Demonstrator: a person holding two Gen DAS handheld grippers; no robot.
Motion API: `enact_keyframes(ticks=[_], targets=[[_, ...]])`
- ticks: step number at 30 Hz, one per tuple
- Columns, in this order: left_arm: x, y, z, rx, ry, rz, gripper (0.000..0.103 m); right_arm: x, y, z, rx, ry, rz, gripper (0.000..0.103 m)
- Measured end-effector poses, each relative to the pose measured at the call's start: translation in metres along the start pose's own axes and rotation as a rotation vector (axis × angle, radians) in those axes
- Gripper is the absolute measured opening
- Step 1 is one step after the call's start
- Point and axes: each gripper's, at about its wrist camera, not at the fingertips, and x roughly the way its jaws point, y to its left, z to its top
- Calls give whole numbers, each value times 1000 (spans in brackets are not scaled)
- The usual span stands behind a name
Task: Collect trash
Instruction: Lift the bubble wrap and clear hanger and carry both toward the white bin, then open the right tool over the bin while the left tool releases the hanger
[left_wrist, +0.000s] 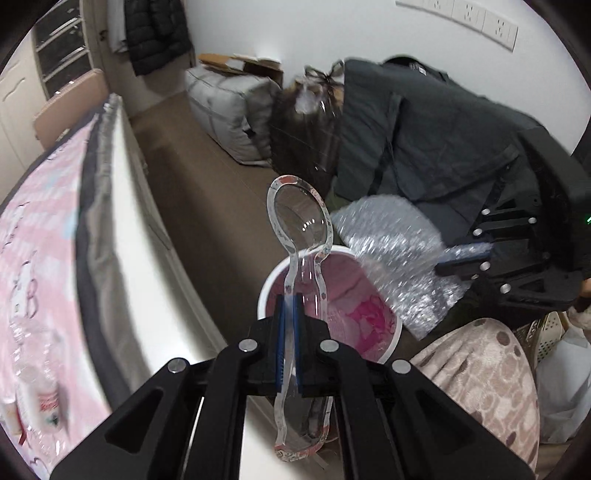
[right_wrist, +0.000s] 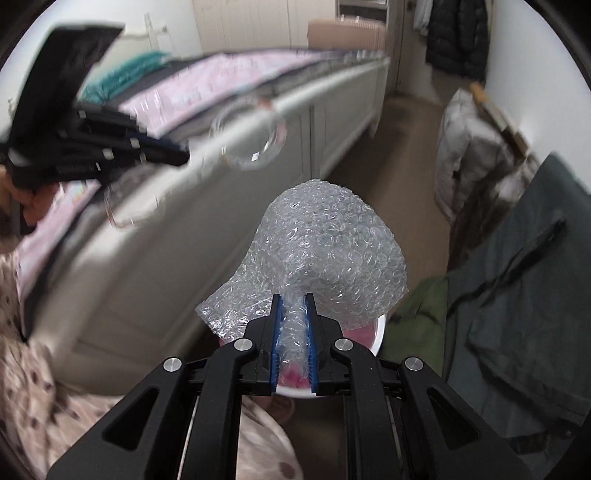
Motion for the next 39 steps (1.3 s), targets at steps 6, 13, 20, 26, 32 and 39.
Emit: enact_keyframes(ticks=[6,13,20,26,32,39], targets=[[42,-1,6,-1,87,-39,4,56,-17,-7,-23,89,48,11],[97,-1,10,-36,244,-99,4,100,-26,-17,-82,141,81,11],[149,-9,10,5,402,-116,4,120,-29,-23,-109,164,104,27],[160,-15,6,64,434,-85,87,126,-27,-30,-176,195,71,62],[165,-23,6,106,444,-22,98,103,-17,-36,-242,195,39,86],[161,-29,3,148,463,16,98,81,-9,-34,-269,192,9,89]])
